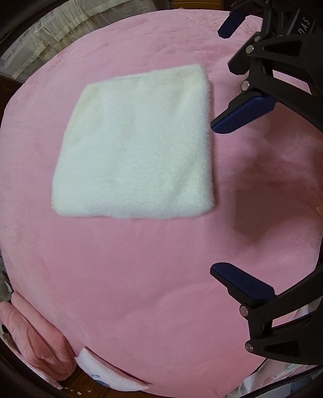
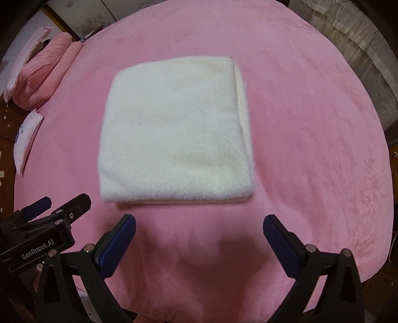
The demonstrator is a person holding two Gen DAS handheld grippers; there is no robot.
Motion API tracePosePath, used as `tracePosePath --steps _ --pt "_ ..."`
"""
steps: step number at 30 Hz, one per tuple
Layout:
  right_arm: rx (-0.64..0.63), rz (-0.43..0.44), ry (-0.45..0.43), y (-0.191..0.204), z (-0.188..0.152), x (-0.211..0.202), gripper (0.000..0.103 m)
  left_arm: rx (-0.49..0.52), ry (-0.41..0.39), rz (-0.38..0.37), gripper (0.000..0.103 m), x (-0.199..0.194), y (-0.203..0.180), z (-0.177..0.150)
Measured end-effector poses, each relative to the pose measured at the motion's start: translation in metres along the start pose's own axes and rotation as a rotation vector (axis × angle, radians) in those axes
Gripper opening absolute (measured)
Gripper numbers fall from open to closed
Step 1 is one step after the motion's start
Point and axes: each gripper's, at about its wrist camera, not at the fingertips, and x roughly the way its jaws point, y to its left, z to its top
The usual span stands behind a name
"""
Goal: Fold large clothes
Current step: 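Raise both open grippers above the square folded cardigan, then grasp the folded cardigan edge with both grippers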
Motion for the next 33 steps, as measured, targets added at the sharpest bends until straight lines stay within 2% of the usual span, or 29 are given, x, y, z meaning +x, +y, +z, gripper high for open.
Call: tracePosePath --steps 4,8,12,15,33 --pt "-0.025 -0.015 -0.005 0.021 0.001 0.004 0.103 0.003 -0.022 0.014 0.102 -0.002 -0.011 0.001" --pt "-0.022 0.000 -0.017 0.017 0.002 -0.003 0.103 -0.009 -0.015 -0.009 0.102 -0.016 0.001 0.005" --pt "-0.029 -0.019 -0.047 0.015 0.003 -0.013 0.103 0.023 -0.032 0.017 0.102 -0.024 0.005 0.003" --pt "-0.050 -0.057 -0.065 0.014 0.003 -0.014 0.103 0.011 -0.029 0.018 0.102 -0.024 0.007 0.003" --pt "-0.018 -0.065 -0.056 0.014 0.015 -0.009 0.103 -0.026 -0.023 -0.024 0.102 -0.025 0.022 0.009"
